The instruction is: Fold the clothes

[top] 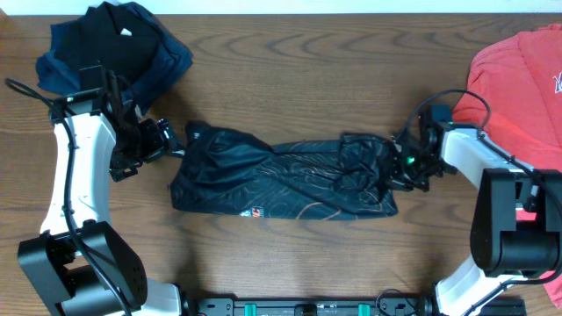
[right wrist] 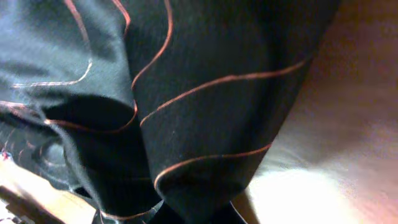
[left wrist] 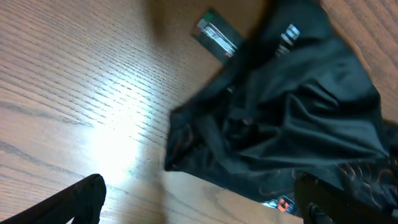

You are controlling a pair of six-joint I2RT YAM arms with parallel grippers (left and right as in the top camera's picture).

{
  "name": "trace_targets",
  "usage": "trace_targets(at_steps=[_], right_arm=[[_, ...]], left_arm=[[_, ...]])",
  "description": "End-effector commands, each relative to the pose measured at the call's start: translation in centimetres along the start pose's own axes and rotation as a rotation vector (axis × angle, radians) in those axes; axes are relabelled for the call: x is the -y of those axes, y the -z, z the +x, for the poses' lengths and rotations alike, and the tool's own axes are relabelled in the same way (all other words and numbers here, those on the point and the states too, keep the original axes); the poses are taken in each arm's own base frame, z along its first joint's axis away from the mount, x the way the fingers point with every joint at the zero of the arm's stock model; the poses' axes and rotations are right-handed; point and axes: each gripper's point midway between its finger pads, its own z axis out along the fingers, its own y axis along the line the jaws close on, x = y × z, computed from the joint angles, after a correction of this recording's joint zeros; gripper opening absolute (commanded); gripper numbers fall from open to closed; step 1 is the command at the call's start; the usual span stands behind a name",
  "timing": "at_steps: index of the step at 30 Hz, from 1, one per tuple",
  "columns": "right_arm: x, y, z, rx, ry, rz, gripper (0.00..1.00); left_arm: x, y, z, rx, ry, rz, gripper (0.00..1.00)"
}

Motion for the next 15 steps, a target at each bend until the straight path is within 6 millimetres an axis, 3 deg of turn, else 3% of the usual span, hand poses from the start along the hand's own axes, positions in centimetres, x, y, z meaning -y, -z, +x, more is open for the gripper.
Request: trace_targets(at_steps=[1,7,11,15], right_arm=[[3.3,3.0,-1.4,0.063,-0.056,0.176,0.01],[4.3,7.5,-1.1,0.114,-0.04,0.35,0.01],[2.3,8.4,-0.9,0.154,0.02,0.346,0.01],[-0.5,7.5,-0.8,0.174,0.096,0.341,0.02]], left_arm=[[-0.4,-0.2,0.3,-0.013,0.02,-0.013,0.98],[-0.4,-0.2,0.3,-0.01,0.02,-0.012,0.98],[-0.4,-0.2,0.2,-0.009,0.02,-0.012,0.98],[-0.4,-0.2,0.2,-0.009,0.02,-0.012,0.98]])
